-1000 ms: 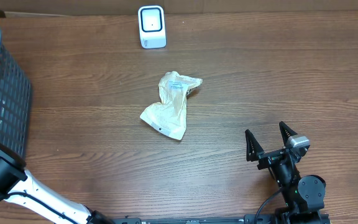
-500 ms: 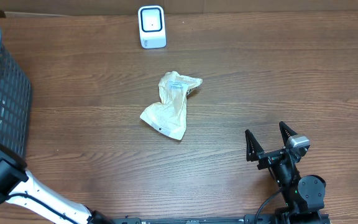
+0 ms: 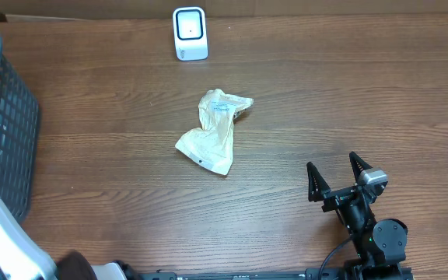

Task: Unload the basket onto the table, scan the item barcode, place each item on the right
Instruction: 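Carry the jar out and set it left of the bag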

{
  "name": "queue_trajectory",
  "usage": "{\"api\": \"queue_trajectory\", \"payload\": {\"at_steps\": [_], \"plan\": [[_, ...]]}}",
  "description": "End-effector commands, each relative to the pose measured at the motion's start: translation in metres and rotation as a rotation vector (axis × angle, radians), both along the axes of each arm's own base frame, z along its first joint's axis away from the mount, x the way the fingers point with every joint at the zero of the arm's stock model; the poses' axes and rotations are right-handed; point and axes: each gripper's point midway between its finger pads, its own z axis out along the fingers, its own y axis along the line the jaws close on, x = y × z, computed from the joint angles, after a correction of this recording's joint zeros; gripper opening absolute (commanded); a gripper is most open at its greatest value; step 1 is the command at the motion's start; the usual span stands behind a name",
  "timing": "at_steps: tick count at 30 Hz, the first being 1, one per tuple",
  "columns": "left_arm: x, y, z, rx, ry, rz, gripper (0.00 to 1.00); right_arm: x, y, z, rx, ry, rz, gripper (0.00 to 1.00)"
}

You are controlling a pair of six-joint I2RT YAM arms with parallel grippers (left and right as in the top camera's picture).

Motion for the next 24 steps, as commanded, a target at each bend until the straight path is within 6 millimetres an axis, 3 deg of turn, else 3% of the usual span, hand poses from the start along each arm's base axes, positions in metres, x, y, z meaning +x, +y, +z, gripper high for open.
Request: {"api": "queue_trajectory", "payload": {"at_steps": [1, 7, 10, 11, 17, 24], "plan": [[0.006, -0.083, 0.015, -0.008, 0.021, -0.224, 0.50, 0.000, 0.000, -0.003, -0.002, 0.002, -0.001, 1.00], [0.014, -0.193, -0.053, -0.138, 0.312, -0.514, 0.51, 0.000, 0.000, -0.003, -0.002, 0.002, -0.001, 1.00], [0.010, -0.239, -0.096, -0.185, 0.517, -0.631, 0.54, 0.000, 0.000, -0.003, -0.002, 0.002, -0.001, 1.00], [0.008, -0.255, -0.119, -0.204, 0.627, -0.670, 0.56, 0.000, 0.000, -0.003, -0.002, 0.002, -0.001, 1.00], [-0.003, -0.285, -0.187, -0.356, 0.940, -0.829, 0.57, 0.000, 0.000, -0.003, -0.002, 0.002, -0.001, 1.00], [-0.003, -0.315, -0.255, -0.571, 1.152, -1.002, 0.54, 0.000, 0.000, -0.003, -0.002, 0.002, -0.001, 1.00]]}}
